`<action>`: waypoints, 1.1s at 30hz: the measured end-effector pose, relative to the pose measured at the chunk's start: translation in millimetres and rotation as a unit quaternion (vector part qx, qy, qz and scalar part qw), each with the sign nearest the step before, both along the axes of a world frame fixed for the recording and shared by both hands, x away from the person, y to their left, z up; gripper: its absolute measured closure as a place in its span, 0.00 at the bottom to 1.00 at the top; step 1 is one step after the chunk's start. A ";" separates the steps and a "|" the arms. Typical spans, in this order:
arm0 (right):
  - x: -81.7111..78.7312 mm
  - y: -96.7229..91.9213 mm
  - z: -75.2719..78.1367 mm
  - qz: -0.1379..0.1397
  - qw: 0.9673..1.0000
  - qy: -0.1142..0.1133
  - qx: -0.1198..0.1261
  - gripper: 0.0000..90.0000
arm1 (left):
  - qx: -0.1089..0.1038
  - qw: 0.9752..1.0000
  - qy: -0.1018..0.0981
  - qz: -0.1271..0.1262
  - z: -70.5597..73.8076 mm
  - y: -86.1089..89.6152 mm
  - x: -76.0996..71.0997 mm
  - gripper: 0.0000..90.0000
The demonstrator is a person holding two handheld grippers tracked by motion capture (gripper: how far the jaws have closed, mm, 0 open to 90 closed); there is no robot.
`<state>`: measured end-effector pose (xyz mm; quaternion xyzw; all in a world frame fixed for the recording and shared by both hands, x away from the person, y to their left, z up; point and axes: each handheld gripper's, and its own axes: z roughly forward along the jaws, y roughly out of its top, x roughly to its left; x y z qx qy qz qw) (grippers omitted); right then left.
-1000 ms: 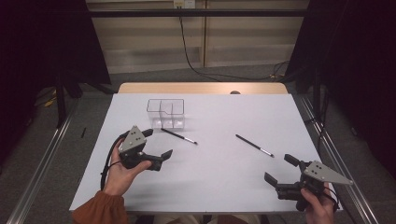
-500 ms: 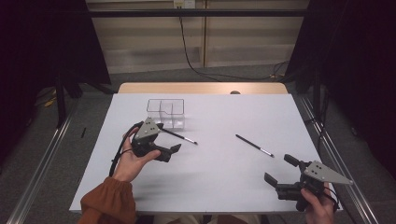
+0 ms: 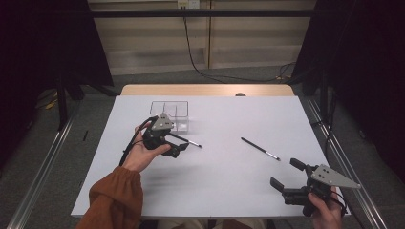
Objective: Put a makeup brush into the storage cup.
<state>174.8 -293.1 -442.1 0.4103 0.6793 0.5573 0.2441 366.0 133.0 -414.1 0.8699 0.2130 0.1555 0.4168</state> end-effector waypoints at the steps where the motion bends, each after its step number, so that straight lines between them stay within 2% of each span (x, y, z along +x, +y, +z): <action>1: 0.0 -0.2 -0.1 0.000 1.000 -0.001 0.000 0.00 | 0.006 1.000 0.003 -0.003 0.0 -1.5 2.6 0.06; 2: 0.0 -0.2 -0.1 0.000 1.000 -0.001 0.000 0.00 | 0.006 1.000 0.003 -0.003 0.0 -1.5 2.6 0.06; 3: 0.0 -0.8 -0.9 0.003 1.000 0.002 0.001 0.00 | 0.015 1.000 0.021 -0.010 -0.3 -5.2 5.8 0.06; 4: -0.1 -0.7 -0.9 0.004 1.000 0.004 0.002 0.00 | 0.015 1.000 0.021 -0.010 -0.3 -5.2 5.8 0.06; 6: -0.2 -0.7 -0.8 0.004 1.000 0.003 0.003 0.00 | 0.031 0.999 0.027 -0.014 -2.6 -10.6 10.0 0.06; 7: -0.3 -0.6 -0.8 0.004 1.000 0.003 0.003 0.00 | 0.046 0.998 0.032 -0.015 -3.5 -12.9 12.7 0.07; 9: -0.2 -0.7 -1.0 0.006 1.000 0.004 0.001 0.00 | 0.061 0.997 0.046 -0.022 -6.3 -16.9 17.4 0.07; 16: -0.5 -1.0 -1.2 0.006 1.000 0.005 0.000 0.00 | 0.095 0.993 0.058 -0.042 -14.2 -24.9 28.5 0.07; 17: -0.5 -1.0 -1.2 0.006 1.000 0.005 0.000 0.00 | 0.095 0.993 0.058 -0.042 -14.2 -24.9 28.5 0.07; 18: -0.8 -0.9 -1.1 0.007 1.000 0.004 0.000 0.00 | 0.103 0.992 0.064 -0.045 -16.1 -26.9 31.1 0.07; 20: -1.0 -0.7 -1.2 0.007 1.000 0.004 -0.001 0.00 | 0.105 0.991 0.072 -0.047 -18.3 -28.9 33.0 0.07; 22: -1.0 -0.5 -1.2 0.007 1.000 0.005 0.000 0.00 | 0.117 0.988 0.088 -0.052 -18.9 -31.6 34.8 0.07; 23: -0.9 -0.4 -1.3 0.007 1.000 0.005 0.000 0.00 | 0.122 0.987 0.087 -0.054 -19.5 -33.6 34.9 0.09; 26: -0.6 0.0 -1.4 0.009 1.000 0.008 0.001 0.00 | 0.140 0.983 0.101 -0.065 -21.3 -38.1 37.2 0.10; 27: -0.7 0.1 -1.5 0.010 1.000 0.008 0.000 0.00 | 0.146 0.982 0.100 -0.065 -21.8 -38.6 38.4 0.10; 29: -0.7 0.1 -1.5 0.010 1.000 0.008 0.000 0.00 | 0.147 0.981 0.113 -0.065 -23.5 -40.5 40.6 0.10; 30: -0.8 0.1 -1.5 0.009 1.000 0.008 0.001 0.00 | 0.154 0.979 0.115 -0.065 -23.7 -41.6 41.5 0.10; 32: -0.7 0.0 -1.6 0.009 1.000 0.008 0.001 0.00 | 0.157 0.979 0.112 -0.065 -24.3 -42.7 42.3 0.10; 33: -0.6 0.0 -1.8 0.011 1.000 0.009 -0.001 0.00 | 0.162 0.977 0.118 -0.068 -24.8 -43.9 45.2 0.10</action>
